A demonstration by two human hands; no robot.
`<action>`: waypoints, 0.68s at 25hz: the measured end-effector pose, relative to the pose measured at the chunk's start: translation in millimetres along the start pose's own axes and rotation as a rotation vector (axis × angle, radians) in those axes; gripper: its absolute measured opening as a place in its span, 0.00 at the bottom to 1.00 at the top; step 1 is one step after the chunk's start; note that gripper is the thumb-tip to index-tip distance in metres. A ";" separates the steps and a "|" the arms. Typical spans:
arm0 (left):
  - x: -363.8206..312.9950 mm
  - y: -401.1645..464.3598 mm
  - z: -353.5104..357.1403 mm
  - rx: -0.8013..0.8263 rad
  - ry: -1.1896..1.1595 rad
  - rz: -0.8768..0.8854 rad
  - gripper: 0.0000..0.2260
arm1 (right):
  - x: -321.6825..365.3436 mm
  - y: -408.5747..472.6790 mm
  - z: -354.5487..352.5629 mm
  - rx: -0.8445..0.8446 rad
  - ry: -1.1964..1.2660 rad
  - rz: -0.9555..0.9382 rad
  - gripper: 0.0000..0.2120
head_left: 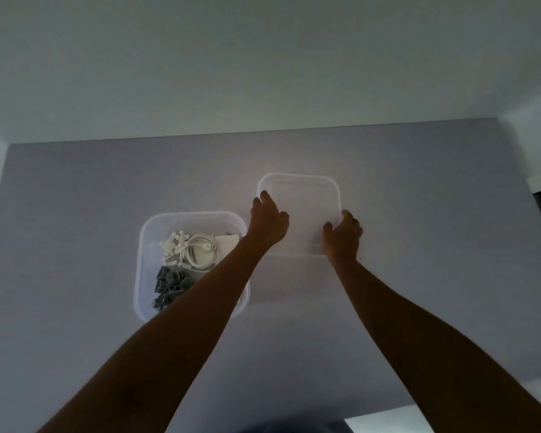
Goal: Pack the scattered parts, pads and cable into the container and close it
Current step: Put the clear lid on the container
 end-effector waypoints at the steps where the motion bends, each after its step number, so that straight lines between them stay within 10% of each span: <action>1: 7.5 6.9 9.5 0.026 0.013 -0.100 0.28 | -5.8 0.8 -0.6 0.009 0.022 0.029 0.26; 8: 12.4 7.6 32.7 0.017 0.040 -0.311 0.26 | -19.7 -1.3 -18.5 0.014 0.118 0.080 0.26; 17: -9.6 -36.7 -50.2 -0.307 -0.061 -0.070 0.16 | -14.7 -14.7 -59.8 -0.113 0.555 0.207 0.07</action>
Point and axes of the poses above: each hand's wrist, its own y-axis towards the middle knuckle, its own z-axis out of the palm, x = y × z, the point moved 10 cm from there along y, towards the middle knuckle, and after that the axes turned 11 degrees about -z, right-handed, at the moved point
